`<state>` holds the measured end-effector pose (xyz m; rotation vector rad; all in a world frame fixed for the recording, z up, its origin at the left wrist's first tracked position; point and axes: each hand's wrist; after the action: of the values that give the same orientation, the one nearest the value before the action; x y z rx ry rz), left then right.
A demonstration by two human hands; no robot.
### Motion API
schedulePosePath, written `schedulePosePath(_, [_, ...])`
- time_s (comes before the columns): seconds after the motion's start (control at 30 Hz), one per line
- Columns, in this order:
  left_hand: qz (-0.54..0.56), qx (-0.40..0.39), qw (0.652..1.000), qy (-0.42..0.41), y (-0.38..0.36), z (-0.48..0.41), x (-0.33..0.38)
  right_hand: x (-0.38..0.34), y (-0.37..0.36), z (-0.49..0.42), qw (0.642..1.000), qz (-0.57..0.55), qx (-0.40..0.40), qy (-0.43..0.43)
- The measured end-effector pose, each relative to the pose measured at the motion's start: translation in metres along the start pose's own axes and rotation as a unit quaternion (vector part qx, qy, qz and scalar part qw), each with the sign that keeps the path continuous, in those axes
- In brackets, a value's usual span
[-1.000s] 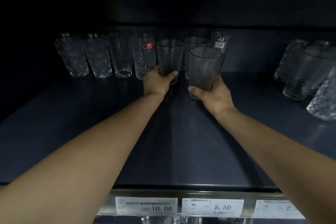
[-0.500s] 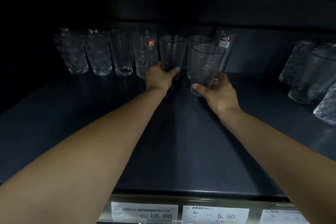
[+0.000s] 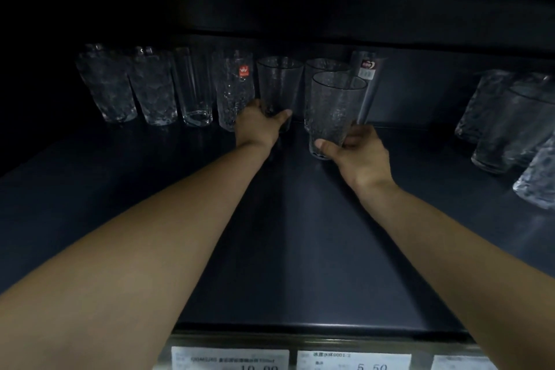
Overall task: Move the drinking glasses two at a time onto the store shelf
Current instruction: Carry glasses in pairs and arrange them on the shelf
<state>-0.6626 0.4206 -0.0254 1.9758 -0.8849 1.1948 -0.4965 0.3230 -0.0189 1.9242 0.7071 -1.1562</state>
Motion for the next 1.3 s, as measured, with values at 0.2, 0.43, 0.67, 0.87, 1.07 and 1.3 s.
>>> schedulePosePath(0.2, [-0.016,0.004,1.0,0.001,-0.002,-0.004,-0.002,-0.001,0.001,0.001,1.0,-0.01,-0.006,-0.006])
schedulePosePath(0.43, [-0.025,-0.005,1.0,-0.002,-0.001,-0.004,-0.002,0.0,0.001,0.002,1.0,-0.015,-0.005,-0.006])
schedulePosePath(0.67, [-0.021,-0.003,1.0,0.0,-0.001,-0.002,-0.001,-0.001,0.0,0.002,1.0,-0.013,0.002,-0.007])
schedulePosePath(0.87, [-0.028,0.004,1.0,-0.004,-0.001,-0.002,-0.001,-0.001,-0.001,0.002,1.0,-0.014,0.009,-0.01])
schedulePosePath(1.07, [-0.049,0.011,0.999,-0.002,0.004,0.004,0.003,0.001,-0.001,0.0,1.0,-0.015,0.006,-0.012])
schedulePosePath(1.3, [-0.109,-0.005,0.993,-0.048,0.025,0.028,0.01,-0.003,0.003,0.005,1.0,-0.014,-0.002,-0.021])
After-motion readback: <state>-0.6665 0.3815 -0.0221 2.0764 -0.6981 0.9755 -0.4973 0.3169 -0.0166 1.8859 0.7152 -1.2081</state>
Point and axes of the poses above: each hand's wrist, its own z-axis away from the middle knuckle, its own y-axis out of the back of the hand, x = y × z, and after that the axes turned 12 degrees about x, right-handed
